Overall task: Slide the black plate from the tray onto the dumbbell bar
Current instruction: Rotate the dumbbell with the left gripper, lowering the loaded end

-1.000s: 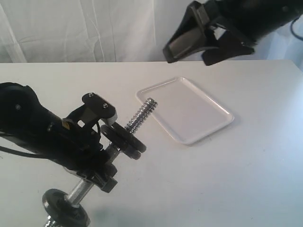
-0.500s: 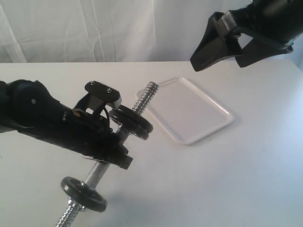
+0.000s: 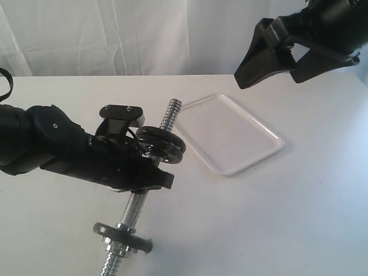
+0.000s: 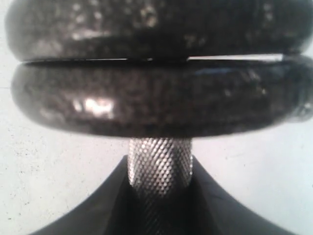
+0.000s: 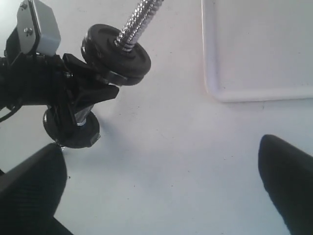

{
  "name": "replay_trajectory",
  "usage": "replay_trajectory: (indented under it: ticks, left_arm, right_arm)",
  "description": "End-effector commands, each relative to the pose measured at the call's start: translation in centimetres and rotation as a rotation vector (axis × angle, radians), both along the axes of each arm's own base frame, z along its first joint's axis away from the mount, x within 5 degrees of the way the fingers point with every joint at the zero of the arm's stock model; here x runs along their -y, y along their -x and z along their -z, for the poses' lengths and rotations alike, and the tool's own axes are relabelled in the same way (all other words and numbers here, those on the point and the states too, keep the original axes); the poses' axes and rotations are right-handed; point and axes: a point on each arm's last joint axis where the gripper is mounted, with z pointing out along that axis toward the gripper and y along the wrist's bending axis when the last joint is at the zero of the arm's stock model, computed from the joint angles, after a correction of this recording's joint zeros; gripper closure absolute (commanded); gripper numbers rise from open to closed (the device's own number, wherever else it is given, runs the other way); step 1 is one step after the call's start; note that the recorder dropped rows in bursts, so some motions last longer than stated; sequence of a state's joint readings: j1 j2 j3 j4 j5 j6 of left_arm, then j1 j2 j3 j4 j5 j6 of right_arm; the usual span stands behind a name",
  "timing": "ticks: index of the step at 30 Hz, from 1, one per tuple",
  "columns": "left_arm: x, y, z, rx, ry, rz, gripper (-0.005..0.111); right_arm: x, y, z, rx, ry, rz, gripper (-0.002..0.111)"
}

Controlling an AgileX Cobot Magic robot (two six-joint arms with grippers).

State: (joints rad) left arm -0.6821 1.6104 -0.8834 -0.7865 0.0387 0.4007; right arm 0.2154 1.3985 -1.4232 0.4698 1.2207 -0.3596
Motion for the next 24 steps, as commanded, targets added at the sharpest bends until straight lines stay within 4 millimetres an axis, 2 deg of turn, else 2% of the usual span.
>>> replay_trajectory:
  ticks: [1, 7, 12, 20, 24]
  left_arm:
    - [-2.8, -4.4, -6.2, 0.462, 0.190, -0.568, 0.107]
    - [-3.7, -4.8, -5.7, 0.418, 0.241, -0.747, 0.107]
    - [-3.5, -5.4, -5.6, 0.343, 0.308, -0.859, 0.107]
    - [-2.5, -6.5, -5.1, 0.257, 0.401, -0.932, 0.107]
    - [-2.3, -6.7, -4.0, 0.209, 0.413, -0.966, 0.107]
  right_arm:
    - [0.3, 0.2, 0.0, -0.003, -0.002, 0.013, 0.003]
    - [0.3, 0.2, 0.0, -0.003, -0.002, 0.013, 0.003]
    - [0.3, 0.2, 0.0, -0.005, -0.003, 0.015, 0.003]
    - [0.3, 0.2, 0.0, -0.011, -0.007, 0.025, 0.003]
    - [0.3, 0.2, 0.0, -0.011, -0.007, 0.025, 0.003]
